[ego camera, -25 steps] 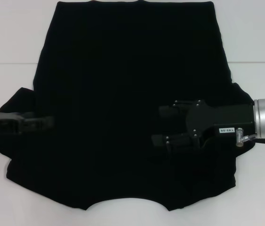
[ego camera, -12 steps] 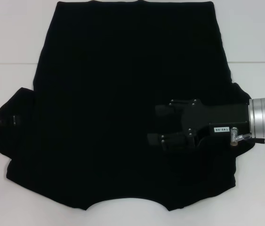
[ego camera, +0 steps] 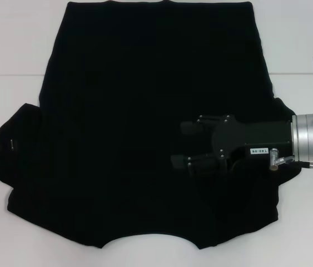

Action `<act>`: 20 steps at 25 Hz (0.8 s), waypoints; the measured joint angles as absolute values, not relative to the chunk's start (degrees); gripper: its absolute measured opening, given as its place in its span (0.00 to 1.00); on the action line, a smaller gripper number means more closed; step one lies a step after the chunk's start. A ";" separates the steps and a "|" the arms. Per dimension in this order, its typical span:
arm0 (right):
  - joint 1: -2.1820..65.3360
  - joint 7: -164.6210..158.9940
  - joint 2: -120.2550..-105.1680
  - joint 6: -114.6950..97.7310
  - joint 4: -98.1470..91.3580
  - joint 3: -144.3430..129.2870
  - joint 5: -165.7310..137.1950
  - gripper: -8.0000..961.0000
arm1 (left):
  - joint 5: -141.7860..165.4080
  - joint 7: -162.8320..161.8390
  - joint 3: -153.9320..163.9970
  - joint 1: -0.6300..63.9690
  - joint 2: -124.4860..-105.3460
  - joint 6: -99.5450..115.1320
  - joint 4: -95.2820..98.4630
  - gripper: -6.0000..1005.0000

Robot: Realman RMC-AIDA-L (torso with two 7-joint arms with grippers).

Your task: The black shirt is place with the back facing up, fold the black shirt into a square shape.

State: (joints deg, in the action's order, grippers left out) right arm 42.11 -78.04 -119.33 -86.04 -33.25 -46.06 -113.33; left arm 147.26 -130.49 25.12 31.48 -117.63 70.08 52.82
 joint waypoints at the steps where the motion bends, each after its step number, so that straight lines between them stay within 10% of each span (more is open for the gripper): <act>1: 42.12 -78.04 -119.33 -86.04 -33.25 -46.06 -113.32 0.96 | 147.53 -130.66 25.13 31.49 -117.63 69.84 52.50 0.84; 20: 42.36 -78.04 -119.07 -86.23 -33.22 -46.03 -113.28 0.96 | 149.47 -131.26 25.26 31.39 -117.85 66.88 50.28 0.84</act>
State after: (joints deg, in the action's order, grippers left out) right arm 42.36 -78.04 -119.07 -86.23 -33.22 -46.03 -113.28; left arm 149.47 -131.26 25.26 31.39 -117.85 66.88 50.28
